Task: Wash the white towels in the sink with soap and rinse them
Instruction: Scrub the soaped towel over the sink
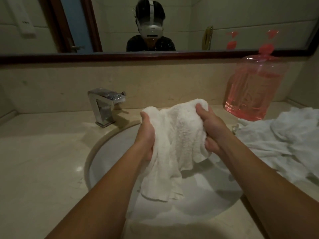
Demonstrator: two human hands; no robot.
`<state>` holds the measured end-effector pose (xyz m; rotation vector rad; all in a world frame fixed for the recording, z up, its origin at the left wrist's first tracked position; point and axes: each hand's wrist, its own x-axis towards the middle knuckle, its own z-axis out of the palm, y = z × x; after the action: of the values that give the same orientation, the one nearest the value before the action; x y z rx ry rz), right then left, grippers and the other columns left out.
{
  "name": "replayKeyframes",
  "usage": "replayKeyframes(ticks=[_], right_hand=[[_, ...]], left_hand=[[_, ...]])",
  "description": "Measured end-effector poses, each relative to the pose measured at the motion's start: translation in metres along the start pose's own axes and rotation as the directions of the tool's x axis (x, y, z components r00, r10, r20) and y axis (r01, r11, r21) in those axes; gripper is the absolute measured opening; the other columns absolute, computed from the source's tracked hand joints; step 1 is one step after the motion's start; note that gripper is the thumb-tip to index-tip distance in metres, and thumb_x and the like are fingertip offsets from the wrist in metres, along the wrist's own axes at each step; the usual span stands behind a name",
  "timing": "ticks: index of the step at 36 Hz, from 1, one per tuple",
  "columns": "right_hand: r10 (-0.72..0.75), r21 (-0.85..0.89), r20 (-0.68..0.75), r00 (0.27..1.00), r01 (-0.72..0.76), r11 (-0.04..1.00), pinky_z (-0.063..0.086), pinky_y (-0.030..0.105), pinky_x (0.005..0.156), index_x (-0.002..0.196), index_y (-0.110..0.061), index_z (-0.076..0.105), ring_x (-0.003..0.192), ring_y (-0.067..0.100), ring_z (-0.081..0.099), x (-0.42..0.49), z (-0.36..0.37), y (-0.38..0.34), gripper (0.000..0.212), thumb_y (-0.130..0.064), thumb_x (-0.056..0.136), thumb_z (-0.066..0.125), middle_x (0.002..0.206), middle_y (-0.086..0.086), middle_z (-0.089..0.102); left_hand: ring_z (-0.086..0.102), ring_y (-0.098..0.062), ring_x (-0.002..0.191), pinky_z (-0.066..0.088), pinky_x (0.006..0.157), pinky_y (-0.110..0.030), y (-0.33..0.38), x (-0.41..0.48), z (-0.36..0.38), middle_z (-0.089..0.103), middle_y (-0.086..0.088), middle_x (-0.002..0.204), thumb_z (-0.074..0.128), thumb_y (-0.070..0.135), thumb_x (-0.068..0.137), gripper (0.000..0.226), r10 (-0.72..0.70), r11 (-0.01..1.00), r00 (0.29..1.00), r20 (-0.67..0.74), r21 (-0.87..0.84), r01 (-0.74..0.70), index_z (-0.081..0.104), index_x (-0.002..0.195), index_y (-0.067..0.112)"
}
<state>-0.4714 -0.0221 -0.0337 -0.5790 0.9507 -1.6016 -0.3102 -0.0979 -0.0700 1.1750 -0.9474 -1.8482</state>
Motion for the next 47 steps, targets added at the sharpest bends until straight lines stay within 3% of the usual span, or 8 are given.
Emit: replayKeyframes(ticks=[6,10,15,21,29,33,39,47], right_hand=[[-0.138,-0.238,-0.137,0.981,0.103,0.966,0.065,0.046,0.080,0.140,-0.026,0.055,0.098,0.024,0.078,0.007,-0.008,-0.005,0.028,-0.025,0.112,0.053,0.125,0.009,0.072],[-0.398,-0.702,-0.197,0.896,0.155,0.695,0.051,0.027,0.094,0.145,-0.020,0.058,0.117,0.014,0.064,0.012,-0.020,-0.002,0.034,-0.029,0.112,0.050,0.139,-0.001,0.064],[-0.319,-0.652,-0.183,0.930,0.128,0.747,0.045,0.048,0.117,0.147,-0.025,0.050,0.133,0.024,0.057,0.002,0.016,0.016,0.042,-0.040,0.108,0.049,0.145,0.000,0.059],[-0.054,-0.504,-0.006,0.998,0.044,0.862,0.051,0.051,0.110,0.137,-0.029,0.050,0.119,0.028,0.065,-0.029,0.066,0.064,0.044,-0.059,0.107,0.042,0.130,0.008,0.066],[-0.182,-0.619,-0.117,0.976,0.072,0.782,0.048,0.031,0.075,0.147,-0.024,0.039,0.095,0.006,0.058,-0.012,0.049,0.037,0.043,-0.049,0.115,0.025,0.119,-0.003,0.060],[-0.166,-0.676,0.005,0.986,0.125,0.726,0.041,0.030,0.098,0.160,-0.028,0.028,0.118,0.009,0.052,-0.033,0.053,0.051,0.049,-0.047,0.115,0.024,0.139,-0.008,0.048],[-0.184,-0.642,-0.155,0.971,0.043,0.765,0.049,0.035,0.087,0.142,-0.019,0.048,0.105,0.016,0.062,-0.004,0.049,0.034,0.043,-0.047,0.115,0.028,0.128,0.002,0.062],[-0.229,-0.715,-0.014,0.973,0.150,0.683,0.043,0.031,0.104,0.149,-0.018,0.050,0.123,0.016,0.057,-0.023,0.058,0.048,0.047,-0.041,0.116,0.027,0.139,-0.001,0.057]], left_hand=[[0.069,-0.036,0.112,0.058,0.084,-0.046,0.003,-0.011,0.004,0.073,-0.014,0.130,0.015,0.089,0.093,0.097,-0.036,0.999,0.999,0.020,-0.018,0.037,0.062,0.142,0.020],[0.068,-0.037,0.108,0.053,0.087,-0.048,0.006,-0.011,0.000,0.081,-0.016,0.104,0.015,0.082,0.100,0.088,0.040,0.974,0.997,0.070,-0.224,-0.023,0.074,0.108,0.018],[0.068,-0.041,0.113,0.054,0.095,-0.052,0.007,-0.016,0.011,0.077,-0.021,0.115,0.017,0.085,0.097,0.094,0.088,0.960,0.995,0.044,-0.269,-0.073,0.072,0.125,0.014],[0.074,-0.028,0.111,0.056,0.106,-0.051,-0.007,0.008,0.016,0.077,-0.009,0.120,0.035,0.098,0.068,0.109,0.305,0.951,0.934,-0.188,0.007,-0.309,0.064,0.139,0.020],[0.072,-0.025,0.115,0.055,0.107,-0.049,-0.009,-0.020,0.040,0.076,-0.004,0.124,0.034,0.082,0.095,0.079,0.400,0.914,0.905,-0.144,0.135,-0.383,0.066,0.137,0.023],[0.070,-0.028,0.113,0.055,0.106,-0.051,0.000,-0.021,0.036,0.073,-0.006,0.126,0.027,0.073,0.105,0.071,0.406,0.912,0.882,-0.238,0.158,-0.377,0.064,0.138,0.022],[0.072,-0.026,0.111,0.057,0.103,-0.047,-0.006,-0.041,0.045,0.076,-0.006,0.114,0.033,0.068,0.107,0.066,0.427,0.898,0.893,-0.143,0.182,-0.401,0.069,0.128,0.017],[0.073,-0.027,0.107,0.058,0.103,-0.048,0.006,-0.028,0.025,0.077,-0.008,0.118,0.035,0.078,0.098,0.079,0.355,0.935,0.905,-0.235,0.084,-0.345,0.070,0.130,0.015]])
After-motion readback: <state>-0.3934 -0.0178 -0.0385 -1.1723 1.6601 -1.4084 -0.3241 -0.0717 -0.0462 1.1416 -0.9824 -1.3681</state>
